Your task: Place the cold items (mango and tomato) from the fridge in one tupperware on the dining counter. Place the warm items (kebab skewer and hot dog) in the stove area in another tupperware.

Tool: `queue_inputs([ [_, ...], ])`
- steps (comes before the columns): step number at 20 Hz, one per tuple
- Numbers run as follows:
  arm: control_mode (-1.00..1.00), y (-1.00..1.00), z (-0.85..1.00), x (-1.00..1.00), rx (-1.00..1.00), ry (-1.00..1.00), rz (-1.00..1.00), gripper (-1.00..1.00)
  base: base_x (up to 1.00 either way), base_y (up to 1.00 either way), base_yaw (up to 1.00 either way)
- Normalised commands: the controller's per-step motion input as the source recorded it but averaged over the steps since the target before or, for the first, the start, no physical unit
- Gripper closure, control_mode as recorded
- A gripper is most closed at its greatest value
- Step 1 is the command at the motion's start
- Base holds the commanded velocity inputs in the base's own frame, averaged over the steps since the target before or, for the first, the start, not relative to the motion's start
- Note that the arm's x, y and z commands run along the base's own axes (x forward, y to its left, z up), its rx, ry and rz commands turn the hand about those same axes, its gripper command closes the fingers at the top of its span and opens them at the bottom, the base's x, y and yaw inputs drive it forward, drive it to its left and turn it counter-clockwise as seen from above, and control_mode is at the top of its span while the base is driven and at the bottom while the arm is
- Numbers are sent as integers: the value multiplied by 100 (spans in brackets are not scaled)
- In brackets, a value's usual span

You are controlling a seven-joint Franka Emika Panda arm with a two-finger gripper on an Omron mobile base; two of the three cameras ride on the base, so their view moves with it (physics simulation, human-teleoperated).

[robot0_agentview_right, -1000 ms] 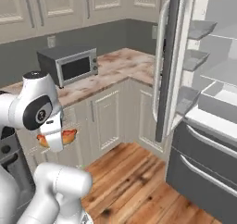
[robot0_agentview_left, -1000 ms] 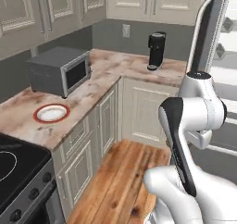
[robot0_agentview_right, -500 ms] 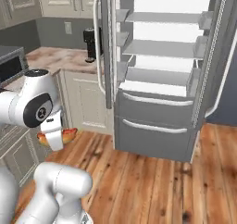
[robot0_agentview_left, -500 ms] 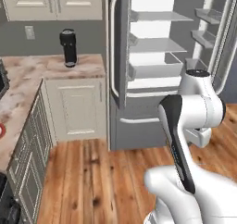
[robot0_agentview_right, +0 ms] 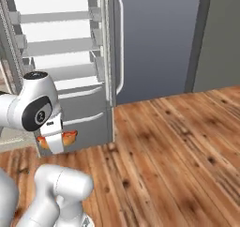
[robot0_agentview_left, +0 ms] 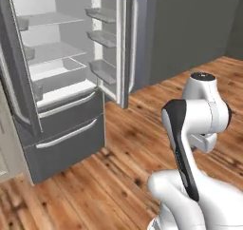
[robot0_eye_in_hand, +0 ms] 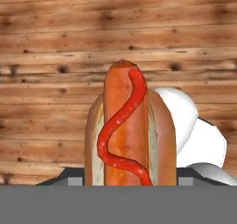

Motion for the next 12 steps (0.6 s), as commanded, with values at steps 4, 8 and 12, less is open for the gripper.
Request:
queue_inputs([
  [4, 100, 0, 0, 0, 0, 0, 0, 100, 1, -72, -79],
  [8, 100, 0, 0, 0, 0, 0, 0, 100, 16, -80, -69],
  [12, 100, 0, 0, 0, 0, 0, 0, 100, 36, -84, -61],
])
